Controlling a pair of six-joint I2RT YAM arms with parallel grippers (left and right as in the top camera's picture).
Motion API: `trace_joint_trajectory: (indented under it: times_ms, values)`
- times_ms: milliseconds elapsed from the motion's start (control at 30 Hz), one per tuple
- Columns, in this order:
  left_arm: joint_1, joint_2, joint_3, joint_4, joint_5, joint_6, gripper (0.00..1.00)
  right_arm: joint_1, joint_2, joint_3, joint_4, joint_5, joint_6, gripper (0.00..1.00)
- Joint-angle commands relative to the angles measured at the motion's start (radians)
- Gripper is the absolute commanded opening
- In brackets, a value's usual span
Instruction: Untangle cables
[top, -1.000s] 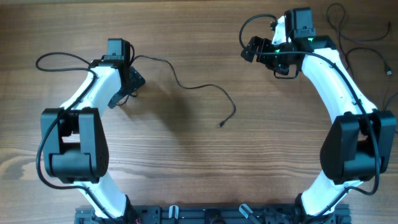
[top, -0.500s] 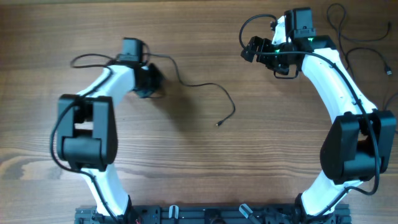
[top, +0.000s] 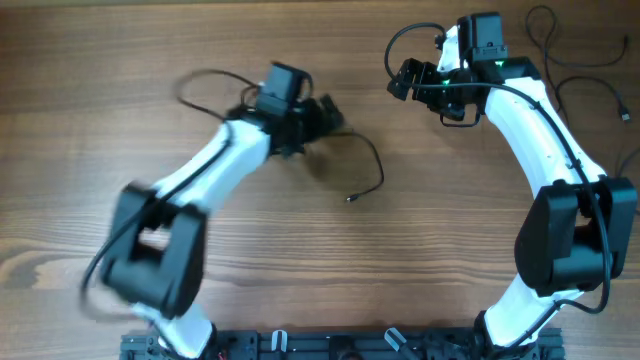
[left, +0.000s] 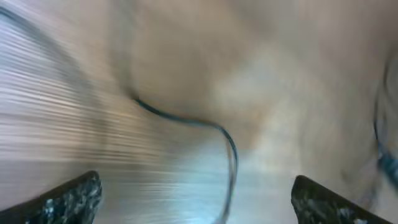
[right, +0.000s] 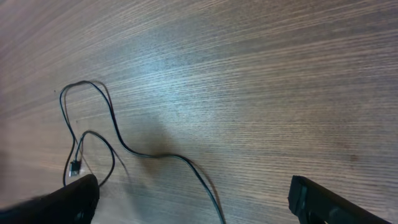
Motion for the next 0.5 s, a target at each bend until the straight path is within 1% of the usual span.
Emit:
trace_joint_trajectory:
  times_ms: [0, 100, 133, 200, 233, 267, 300, 333, 367, 400, 467]
  values:
    - [0.085, -0.189, 0.005, -0.121, -0.446, 0.053, 1.0, 0.002, -0.011, -0.002, 0.0, 0.015, 0.007, 1.0]
    - [0.163, -0.212, 0.004, -0.27, -0.645, 0.053, 1.0, 0.002, -0.011, -0.002, 0.097, 0.017, 0.006, 1.0]
    - [0.195, -0.21, 0.004, -0.317, -0.687, 0.052, 1.0, 0.002, -0.011, -0.002, 0.119, 0.012, 0.017, 1.0]
    - [0.274, -0.21, 0.004, -0.392, -0.689, 0.048, 1.0, 0.002, -0.011, -0.002, 0.105, -0.006, 0.147, 1.0]
    - [0.319, -0.21, 0.004, -0.415, -0.678, 0.04, 1.0, 0.002, -0.011, -0.002, 0.104, 0.001, 0.259, 1.0]
    - [0.366, -0.21, 0.004, -0.434, -0.655, 0.016, 1.0, 0.002, -0.011, -0.002, 0.108, 0.034, 0.318, 1.0]
    - [0.408, -0.21, 0.004, -0.448, -0.624, -0.007, 1.0, 0.0, -0.011, -0.002, 0.13, 0.067, 0.337, 1.0]
    - [0.45, -0.21, 0.004, -0.457, -0.583, -0.011, 1.0, 0.003, -0.01, -0.002, 0.182, -0.007, 0.32, 1.0]
    - [0.483, -0.21, 0.004, -0.461, -0.544, -0.011, 1.0, 0.027, -0.001, -0.002, 0.271, -0.105, 0.174, 1.0]
    - [0.511, -0.21, 0.004, -0.46, -0.512, -0.011, 1.0, 0.071, 0.005, -0.002, 0.314, -0.143, 0.042, 1.0]
    - [0.537, -0.21, 0.004, -0.459, -0.505, -0.011, 1.0, 0.185, 0.015, -0.002, 0.312, -0.031, -0.058, 1.0]
